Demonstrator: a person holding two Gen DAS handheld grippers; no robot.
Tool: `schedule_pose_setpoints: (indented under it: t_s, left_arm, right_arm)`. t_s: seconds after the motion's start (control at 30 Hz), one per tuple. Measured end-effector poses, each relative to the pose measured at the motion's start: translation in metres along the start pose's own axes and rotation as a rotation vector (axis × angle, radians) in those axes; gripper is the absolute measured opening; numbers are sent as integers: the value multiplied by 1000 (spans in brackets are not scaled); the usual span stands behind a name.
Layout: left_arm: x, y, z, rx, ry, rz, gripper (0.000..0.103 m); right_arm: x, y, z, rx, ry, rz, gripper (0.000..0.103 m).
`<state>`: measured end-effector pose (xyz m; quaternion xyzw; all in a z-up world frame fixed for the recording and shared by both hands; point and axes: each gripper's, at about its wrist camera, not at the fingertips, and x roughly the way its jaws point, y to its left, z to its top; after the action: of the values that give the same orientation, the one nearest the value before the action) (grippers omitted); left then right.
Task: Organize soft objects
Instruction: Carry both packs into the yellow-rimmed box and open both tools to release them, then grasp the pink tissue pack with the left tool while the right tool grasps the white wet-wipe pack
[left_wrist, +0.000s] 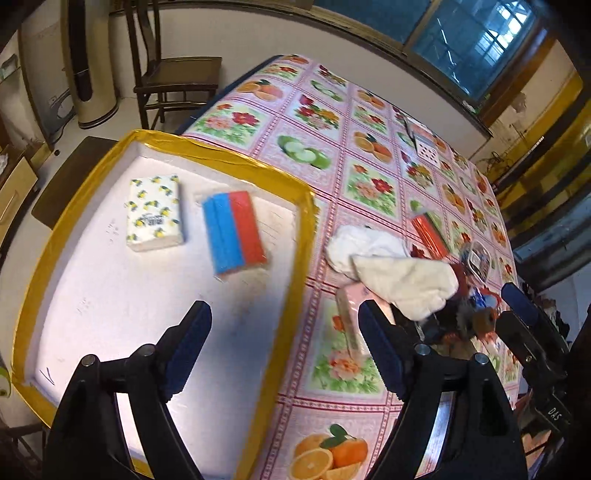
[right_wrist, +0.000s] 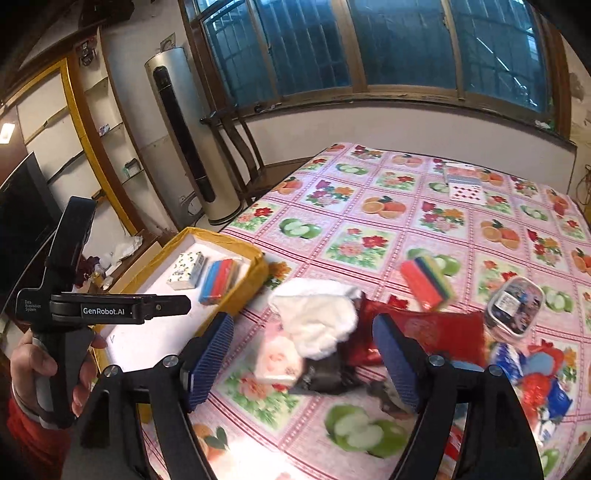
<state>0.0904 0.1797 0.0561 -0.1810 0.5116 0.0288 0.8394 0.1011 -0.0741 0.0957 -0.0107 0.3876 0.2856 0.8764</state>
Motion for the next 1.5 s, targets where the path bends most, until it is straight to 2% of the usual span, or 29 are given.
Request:
schedule_pose_setpoints:
  t_s: [0.17,0.33,0.43,0.53,0.8,0.93,1.07,1.13,1.27,1.33,1.4,1.5]
  left_arm:
    - [20,-42,-17,72,51,19,82]
    - [52,-68,-24,97,114,56,82]
    - [66,-75,-22,88,120,90,82]
    - [80,-80,-21,62,157,68,82]
    - [105,-86,-21,38,193,93,82]
    - [108,-86,-23,51,197,108,82]
    - [105,-84,-26,72,210,110,82]
    - [103,-82,-28,73,214,105,82]
    - [101,-78,-29,47,234,78,82]
    - [100,-79,-31,58,254,70,82]
    - [100,-81,-33,78,259,74,82]
    - [101,-80,-30,65,249,80,82]
  right_arm:
    - [-18,-33,-30,59,20,-27,80]
    - [-35,-63,-57,134,23,-38,80]
    - [-41,-71,-67,144,28,-37,80]
    - [-46,-79,-74,147,31,-48,80]
    - [-35,-103,-81,163,71,-58,80]
    - [-23,-109,-85,113,140,-35,80]
    - [-7,-102,-92,-15,190,-45,80]
    - [1,-101,-93,-74,202,-56,80]
    - [22,-101,-94,-124,271,-23,78]
    - [28,-99,-97,-141,293,-18,74]
    - [33,-96,-103,-169,315,-20,63]
    - [36,-92,-108,-196,313,-33,60]
